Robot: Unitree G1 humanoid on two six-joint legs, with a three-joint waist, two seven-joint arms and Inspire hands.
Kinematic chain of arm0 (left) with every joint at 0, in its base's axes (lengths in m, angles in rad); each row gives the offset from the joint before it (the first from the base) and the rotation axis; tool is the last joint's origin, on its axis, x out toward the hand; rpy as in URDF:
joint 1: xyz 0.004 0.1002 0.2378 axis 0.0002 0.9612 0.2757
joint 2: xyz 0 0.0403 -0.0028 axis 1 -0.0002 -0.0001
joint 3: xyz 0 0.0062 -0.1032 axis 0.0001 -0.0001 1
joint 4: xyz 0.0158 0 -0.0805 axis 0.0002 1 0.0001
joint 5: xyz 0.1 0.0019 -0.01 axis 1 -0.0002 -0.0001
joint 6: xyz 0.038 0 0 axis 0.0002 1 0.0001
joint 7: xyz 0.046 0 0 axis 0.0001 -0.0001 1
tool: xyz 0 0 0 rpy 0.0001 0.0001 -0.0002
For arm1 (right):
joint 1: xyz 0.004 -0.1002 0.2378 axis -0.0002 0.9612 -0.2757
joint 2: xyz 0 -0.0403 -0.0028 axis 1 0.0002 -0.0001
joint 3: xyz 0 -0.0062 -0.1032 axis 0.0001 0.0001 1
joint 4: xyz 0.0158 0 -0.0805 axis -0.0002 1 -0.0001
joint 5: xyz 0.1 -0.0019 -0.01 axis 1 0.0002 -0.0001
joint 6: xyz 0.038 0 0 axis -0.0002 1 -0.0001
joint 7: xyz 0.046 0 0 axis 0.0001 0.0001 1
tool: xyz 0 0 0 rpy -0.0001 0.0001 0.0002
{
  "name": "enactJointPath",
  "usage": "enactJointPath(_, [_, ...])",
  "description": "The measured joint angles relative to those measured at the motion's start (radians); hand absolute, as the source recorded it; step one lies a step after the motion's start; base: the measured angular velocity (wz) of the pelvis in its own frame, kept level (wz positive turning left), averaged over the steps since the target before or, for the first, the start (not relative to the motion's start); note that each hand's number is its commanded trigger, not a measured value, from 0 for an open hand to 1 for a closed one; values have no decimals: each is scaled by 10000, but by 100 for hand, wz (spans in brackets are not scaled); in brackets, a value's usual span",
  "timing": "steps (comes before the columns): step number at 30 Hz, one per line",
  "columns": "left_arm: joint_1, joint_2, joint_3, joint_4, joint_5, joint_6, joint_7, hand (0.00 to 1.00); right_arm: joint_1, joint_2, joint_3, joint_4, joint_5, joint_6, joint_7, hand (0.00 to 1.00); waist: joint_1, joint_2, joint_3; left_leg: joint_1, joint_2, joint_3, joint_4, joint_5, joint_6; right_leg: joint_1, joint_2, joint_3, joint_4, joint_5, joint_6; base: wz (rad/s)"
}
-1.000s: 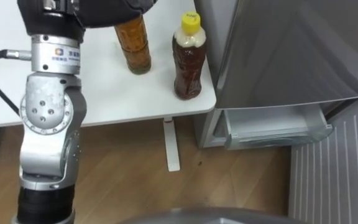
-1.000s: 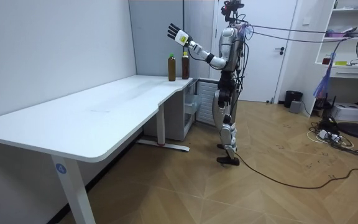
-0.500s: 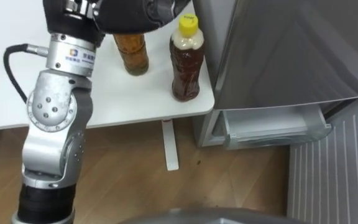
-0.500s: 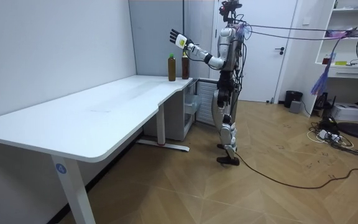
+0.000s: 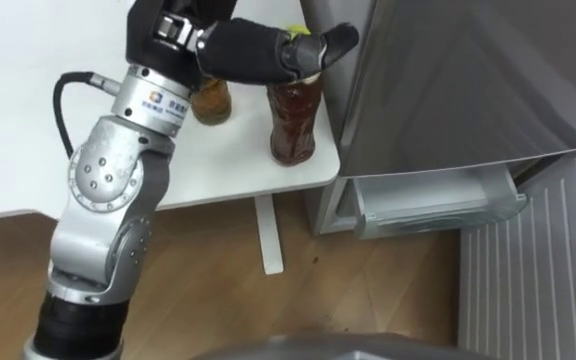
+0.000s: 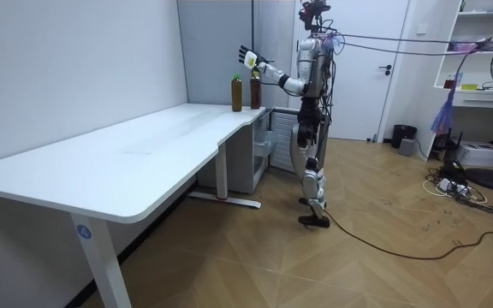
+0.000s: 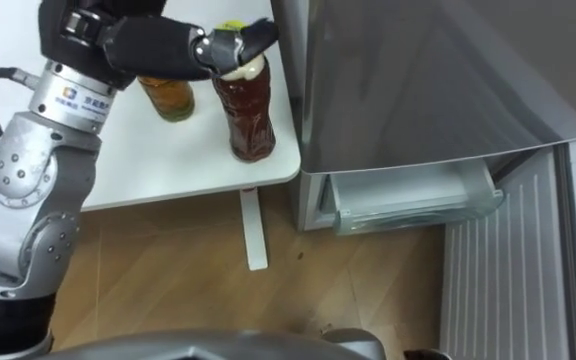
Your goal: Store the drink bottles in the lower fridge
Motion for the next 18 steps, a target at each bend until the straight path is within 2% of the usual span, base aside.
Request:
enactJointPath(3, [1, 103, -158, 218, 0, 22, -80, 0, -51, 0, 98, 32, -3, -5, -23, 0, -53, 6, 5, 85, 41, -76, -1, 3, -4, 3, 43, -13, 30, -1, -1, -2])
enactJointPath(8, [2, 98, -180, 599, 3, 39, -259, 0, -56, 31, 106, 33, -73, -1, -373, 0, -119, 15, 22, 155, 106, -92, -5, 6, -9, 157, 111, 16, 23, 5, -13, -2])
enactJointPath(10, [3, 98, -180, 750, 4, 38, -262, 0, -58, 40, 110, 35, -72, -2, -457, 0, -118, 21, 21, 191, 111, -136, -6, 47, -79, 120, 119, 6, 79, 5, -14, -4])
enactJointPath(12, [5, 99, -180, 981, 5, 39, -249, 0, -54, 47, 113, 32, -70, -4, -564, 0, -93, 88, 81, 310, 187, -466, -36, 102, -160, -190, 190, -43, 675, -24, -77, -13])
enactJointPath(13, [9, 71, -180, 1174, -1, 37, -220, 0, -45, 49, 107, 28, -50, -5, -655, 0, -53, 172, 142, 404, 379, -938, -115, 103, -159, -621, 434, -36, 1213, -265, -406, -43])
enactJointPath(14, [8, 141, -85, 1266, -3, 36, -180, 0, -73, 131, 112, -42, -43, -10, -711, 0, 60, 303, 64, 352, 506, -1206, -145, 94, -172, -1022, 810, 201, 325, 45, -880, -60])
enactJointPath(15, [4, 206, -20, 1268, 8, 33, -165, 0, -132, 174, 135, -117, -30, -12, -728, 0, 115, 106, 27, 291, 483, -1131, -87, 59, -230, -1183, 888, 248, -263, 654, -836, -38])
enactJointPath(16, [69, 88, 228, 1520, -67, 19, -246, 0, -133, 101, 324, -229, 57, -10, -784, 0, -117, 202, 30, 164, 608, -1026, -12, -41, -614, -963, 875, -61, -276, 823, -946, 14])
enactJointPath(17, [127, 149, 294, 1542, -138, 15, -534, 0, -3, 32, 494, -331, 124, 24, -799, 0, -200, 201, 27, 158, 688, -546, -53, -62, -963, -908, 853, 62, -141, 825, -948, 50])
enactJointPath(18, [137, 198, 258, 1532, -123, 19, -596, 0, 70, 18, 495, -331, 121, 89, -792, 0, -208, 112, 73, 107, 704, -277, -151, -45, -988, -821, 817, 368, -144, 825, -947, 74])
